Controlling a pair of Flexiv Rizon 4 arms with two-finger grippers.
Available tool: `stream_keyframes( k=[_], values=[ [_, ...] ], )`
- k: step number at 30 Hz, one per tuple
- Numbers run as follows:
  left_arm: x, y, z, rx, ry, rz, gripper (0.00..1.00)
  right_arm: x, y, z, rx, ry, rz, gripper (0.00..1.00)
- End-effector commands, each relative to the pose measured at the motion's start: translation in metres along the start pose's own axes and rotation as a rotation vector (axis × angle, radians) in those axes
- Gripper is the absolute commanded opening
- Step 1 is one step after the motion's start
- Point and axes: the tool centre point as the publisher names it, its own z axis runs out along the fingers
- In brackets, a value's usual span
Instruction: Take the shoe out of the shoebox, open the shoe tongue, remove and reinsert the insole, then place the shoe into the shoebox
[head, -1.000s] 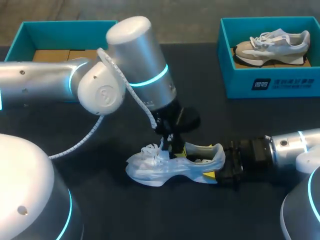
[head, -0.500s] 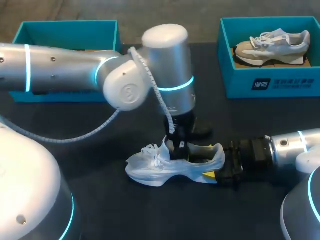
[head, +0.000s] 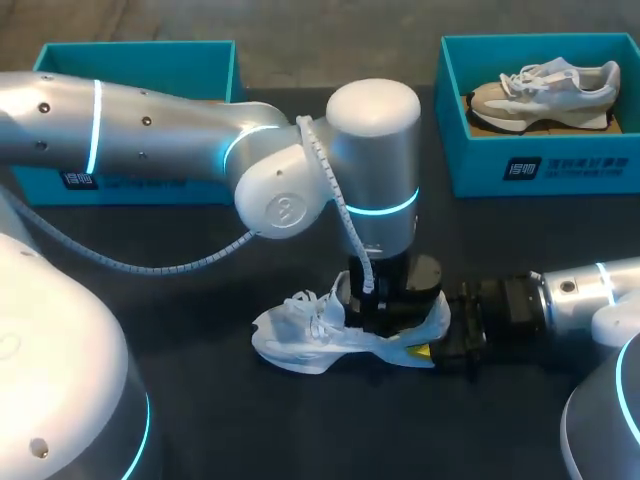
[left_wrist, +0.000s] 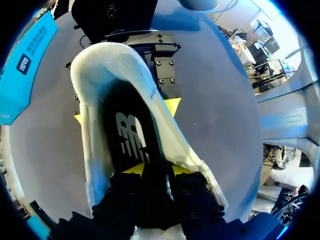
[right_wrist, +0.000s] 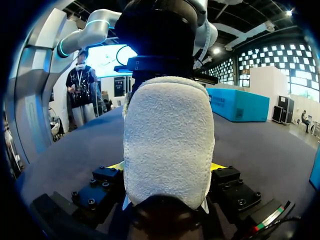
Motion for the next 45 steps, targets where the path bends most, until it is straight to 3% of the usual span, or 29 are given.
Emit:
stream_keyframes(
  k=[1,14,18,28,33,45],
  values=[
    [0.004,0.005,0.005,0.008,-0.052,-0.010,0.30,0.001,-0.001,0.000,0.003,-0.003,0.001,0.00],
    [-0.020,0.012,0.017,-0.019,-0.213,-0.035,0.25,0.001,-0.001,0.000,0.003,-0.003,0.001,0.00],
    [-0.032,0.015,0.014,-0.012,-0.239,-0.047,0.19,0.001,-0.001,0.000,0.003,-0.003,0.001,0.00],
    [-0.047,0.018,0.010,-0.060,-0.344,-0.063,0.16,0.001,-0.001,0.000,0.003,-0.003,0.001,0.00],
    [-0.051,0.020,0.011,-0.057,-0.356,-0.071,0.00,0.001,-0.001,0.000,0.003,-0.003,0.001,0.00],
    [-0.045,0.028,-0.006,0.054,-0.251,-0.047,0.00,0.001,-0.001,0.000,0.003,-0.003,0.001,0.00]
  ],
)
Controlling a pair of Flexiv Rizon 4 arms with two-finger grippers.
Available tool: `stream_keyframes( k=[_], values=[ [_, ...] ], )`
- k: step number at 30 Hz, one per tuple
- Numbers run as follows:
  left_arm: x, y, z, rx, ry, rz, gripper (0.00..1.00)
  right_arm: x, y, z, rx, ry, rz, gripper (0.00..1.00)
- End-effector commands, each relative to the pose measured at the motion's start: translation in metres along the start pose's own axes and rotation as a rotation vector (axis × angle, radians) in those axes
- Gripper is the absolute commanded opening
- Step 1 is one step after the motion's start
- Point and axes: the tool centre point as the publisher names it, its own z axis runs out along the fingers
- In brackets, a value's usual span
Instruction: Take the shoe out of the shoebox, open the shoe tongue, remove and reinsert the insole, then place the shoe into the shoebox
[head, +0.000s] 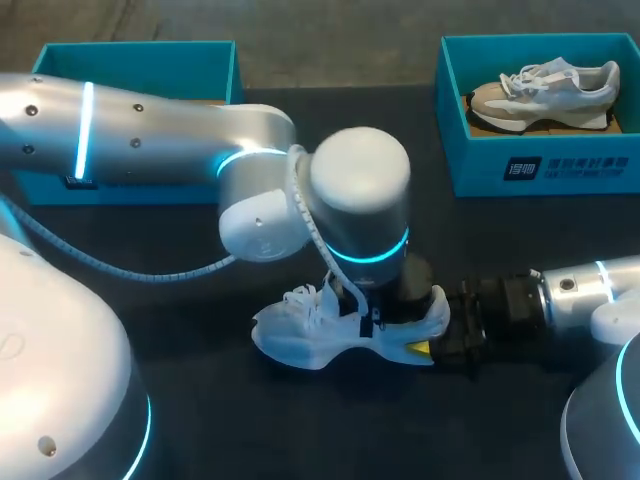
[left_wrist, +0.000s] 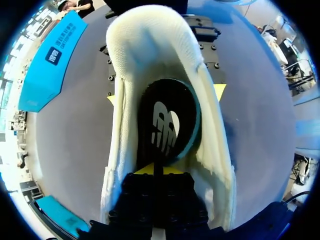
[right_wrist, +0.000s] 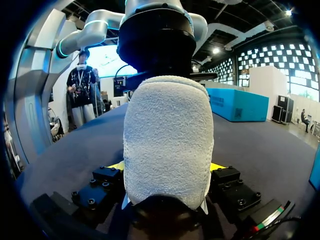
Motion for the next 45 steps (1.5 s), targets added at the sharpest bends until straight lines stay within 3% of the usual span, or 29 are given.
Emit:
stream_keyframes(
  k=[1,25,45],
  values=[
    [-0.008,0.014,-0.008,0.072,0.056,0.015,0.00,0.004,-0.001,0.000,0.002,-0.001,-0.001,0.00],
    [0.019,0.007,-0.049,0.344,0.304,0.127,0.00,0.004,-0.001,0.000,0.002,-0.001,-0.001,0.00],
    [0.026,0.008,-0.076,0.513,0.354,0.188,0.00,0.004,-0.001,0.000,0.002,-0.001,-0.001,0.00]
  ],
)
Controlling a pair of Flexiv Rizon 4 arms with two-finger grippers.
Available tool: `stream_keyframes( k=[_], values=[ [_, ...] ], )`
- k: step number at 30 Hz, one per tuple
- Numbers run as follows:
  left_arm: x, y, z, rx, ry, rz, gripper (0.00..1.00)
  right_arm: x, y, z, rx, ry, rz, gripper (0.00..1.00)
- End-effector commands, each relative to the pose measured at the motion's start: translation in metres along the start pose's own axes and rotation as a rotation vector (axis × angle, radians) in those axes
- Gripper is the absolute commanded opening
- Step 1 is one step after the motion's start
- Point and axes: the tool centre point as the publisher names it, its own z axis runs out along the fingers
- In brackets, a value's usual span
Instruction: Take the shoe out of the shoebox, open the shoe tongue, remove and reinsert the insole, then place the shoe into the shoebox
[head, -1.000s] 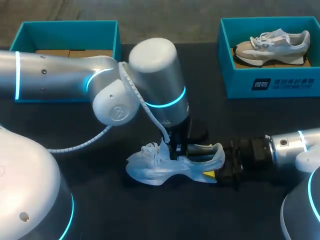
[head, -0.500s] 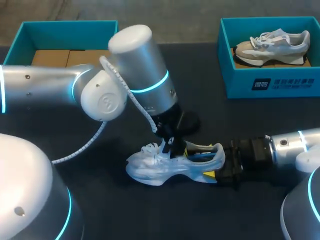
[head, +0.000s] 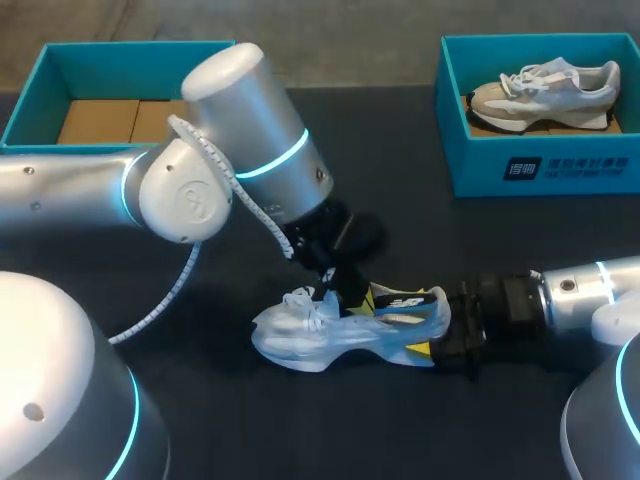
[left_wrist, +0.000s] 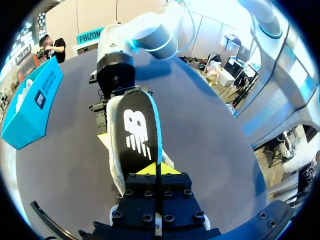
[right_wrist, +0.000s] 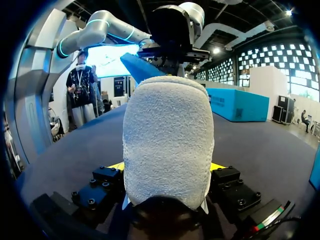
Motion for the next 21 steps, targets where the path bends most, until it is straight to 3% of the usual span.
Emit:
stream_keyframes(
  k=[1,12,21],
  values=[
    [0.003,0.006,-0.007,0.044,0.004,0.005,0.00,0.003,-0.001,0.000,0.002,-0.003,0.000,0.00],
    [0.000,-0.009,-0.005,0.029,-0.025,0.018,0.00,0.003,-0.001,0.000,0.002,-0.003,0.000,0.00],
    [-0.008,-0.007,0.005,-0.086,-0.110,-0.048,0.00,0.003,-0.001,0.000,0.002,-0.003,0.000,0.00]
  ],
)
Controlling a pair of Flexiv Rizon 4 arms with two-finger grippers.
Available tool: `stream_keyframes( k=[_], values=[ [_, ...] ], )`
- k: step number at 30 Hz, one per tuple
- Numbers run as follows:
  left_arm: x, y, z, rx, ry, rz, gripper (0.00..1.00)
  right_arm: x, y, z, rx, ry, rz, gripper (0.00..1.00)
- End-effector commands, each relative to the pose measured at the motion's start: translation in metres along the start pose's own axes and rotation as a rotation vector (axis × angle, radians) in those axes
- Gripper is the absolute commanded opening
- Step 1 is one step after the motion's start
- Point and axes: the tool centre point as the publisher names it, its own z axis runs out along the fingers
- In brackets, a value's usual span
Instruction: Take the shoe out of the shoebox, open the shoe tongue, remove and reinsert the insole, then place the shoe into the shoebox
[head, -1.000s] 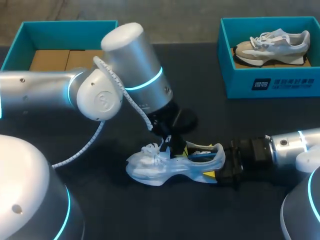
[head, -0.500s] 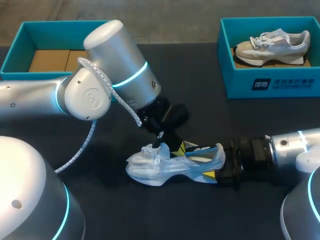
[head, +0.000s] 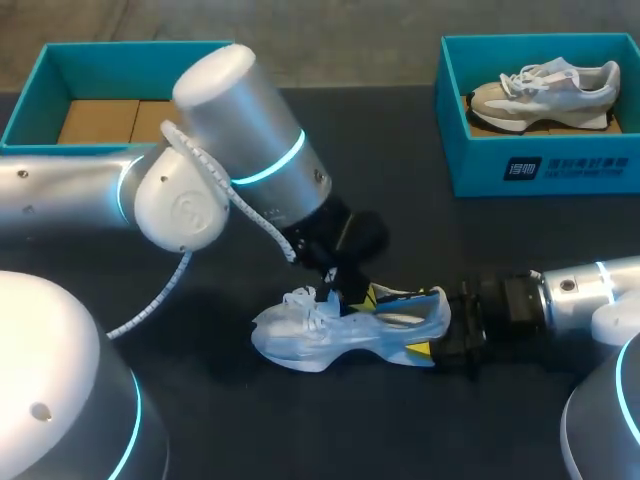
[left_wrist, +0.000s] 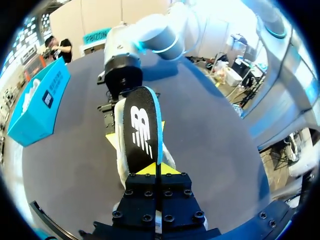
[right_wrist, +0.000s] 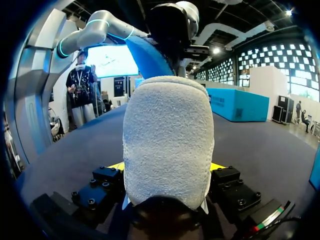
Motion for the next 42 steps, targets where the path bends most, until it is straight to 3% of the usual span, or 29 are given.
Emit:
stream_keyframes(
  k=[1,2,3,4,7,16,23,42],
  values=[
    [0.000,-0.005,0.007,-0.057,-0.027,-0.021,0.00,0.003,-0.001,0.000,0.002,-0.002,0.000,0.00],
    [-0.001,-0.005,0.008,-0.058,-0.028,-0.023,0.00,0.003,-0.001,0.000,0.002,-0.002,0.000,0.00],
    [-0.001,-0.005,0.008,-0.058,-0.030,-0.026,0.15,0.003,-0.001,0.000,0.002,-0.002,0.000,0.00],
    [-0.001,-0.005,0.008,-0.058,-0.031,-0.027,0.23,0.003,-0.001,0.000,0.002,-0.002,0.000,0.00],
    [-0.001,-0.006,0.005,-0.053,-0.041,-0.026,0.38,0.003,-0.001,0.000,0.002,-0.002,0.000,0.00],
    [0.012,-0.016,-0.013,-0.036,-0.086,0.033,0.41,0.003,-0.001,0.000,0.002,-0.002,0.000,0.00],
    [0.027,-0.027,-0.009,-0.065,-0.175,0.065,0.45,0.003,-0.001,0.000,0.002,-0.002,0.000,0.00],
    [0.021,-0.039,0.004,-0.061,-0.330,0.065,0.44,0.003,-0.001,0.000,0.002,-0.002,0.000,0.00]
  ],
)
